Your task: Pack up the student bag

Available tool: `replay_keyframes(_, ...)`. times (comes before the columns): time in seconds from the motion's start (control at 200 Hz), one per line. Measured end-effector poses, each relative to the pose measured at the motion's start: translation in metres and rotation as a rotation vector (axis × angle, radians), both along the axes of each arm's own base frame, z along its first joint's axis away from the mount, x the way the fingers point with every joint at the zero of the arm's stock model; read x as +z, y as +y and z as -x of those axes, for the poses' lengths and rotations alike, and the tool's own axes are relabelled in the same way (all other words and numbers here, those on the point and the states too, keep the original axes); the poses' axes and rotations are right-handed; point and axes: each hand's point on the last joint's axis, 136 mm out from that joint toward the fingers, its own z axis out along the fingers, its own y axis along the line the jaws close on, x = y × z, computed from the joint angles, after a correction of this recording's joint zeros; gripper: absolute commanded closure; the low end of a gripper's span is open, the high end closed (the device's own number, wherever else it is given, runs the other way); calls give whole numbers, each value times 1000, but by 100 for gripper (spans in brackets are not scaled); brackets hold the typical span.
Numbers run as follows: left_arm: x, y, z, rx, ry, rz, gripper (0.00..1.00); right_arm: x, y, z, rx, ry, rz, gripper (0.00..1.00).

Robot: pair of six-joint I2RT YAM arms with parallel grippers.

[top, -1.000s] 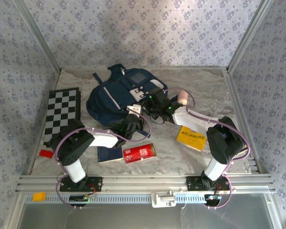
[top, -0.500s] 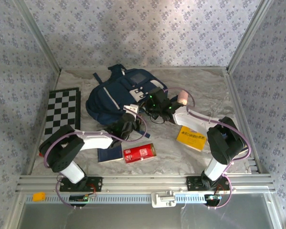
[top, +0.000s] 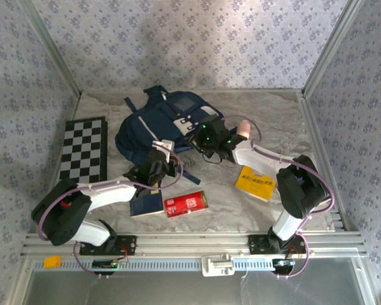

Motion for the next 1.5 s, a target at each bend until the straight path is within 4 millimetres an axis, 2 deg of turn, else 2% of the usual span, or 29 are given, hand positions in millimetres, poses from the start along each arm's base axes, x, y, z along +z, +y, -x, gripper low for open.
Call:
replay_keyframes(0.125, 3, 7, 6, -14, 24, 4, 100, 5, -7, -5, 14, 15, -8, 100)
replay_keyframes(0.265, 10, 10, 12, -30, 33, 8, 100, 19, -19, -23, 22, 7, -21, 100)
replay_keyframes(0.38, 7, 13, 15, -31, 60, -4, 100, 20, -31, -38, 22, 15, -10, 100)
replay_keyframes(0.455, 6, 8, 17, -49, 99, 5, 100, 15, -42, -48, 9, 31, -3, 100)
replay_keyframes(0.54, 7, -7, 14, -78, 138, 34, 100, 8, -53, -61, -5, 50, 15, 100)
replay_keyframes(0.655, 4, -23, 11, -97, 185, 57, 100, 1, -62, -73, -1, 61, 35, 90)
replay_keyframes(0.73, 1, -28, 9, -96, 209, 62, 100, -2, -66, -75, 11, 62, 49, 78)
replay_keyframes(0.86, 2, -30, 7, -81, 237, 61, 100, -3, -72, -73, 38, 61, 68, 52)
replay_keyframes(0.95, 1, -29, 7, -78, 254, 51, 100, 2, -76, -66, 72, 49, 67, 40)
replay_keyframes(1.019, 0, -28, 9, -75, 267, 43, 100, 10, -77, -53, 89, 43, 51, 34)
replay_keyframes(1.164, -4, -28, 10, -77, 282, 33, 100, 21, -65, -13, 125, 42, -5, 29)
replay_keyframes(1.309, -6, -30, 10, -84, 297, 29, 100, 1, -34, 19, 161, 96, -48, 28)
replay_keyframes(1.399, -6, -31, 10, -88, 297, 31, 100, -10, -12, 23, 173, 127, -79, 31)
replay_keyframes(1.499, -5, -31, 10, -89, 296, 31, 100, -20, 0, 17, 151, 139, -105, 36)
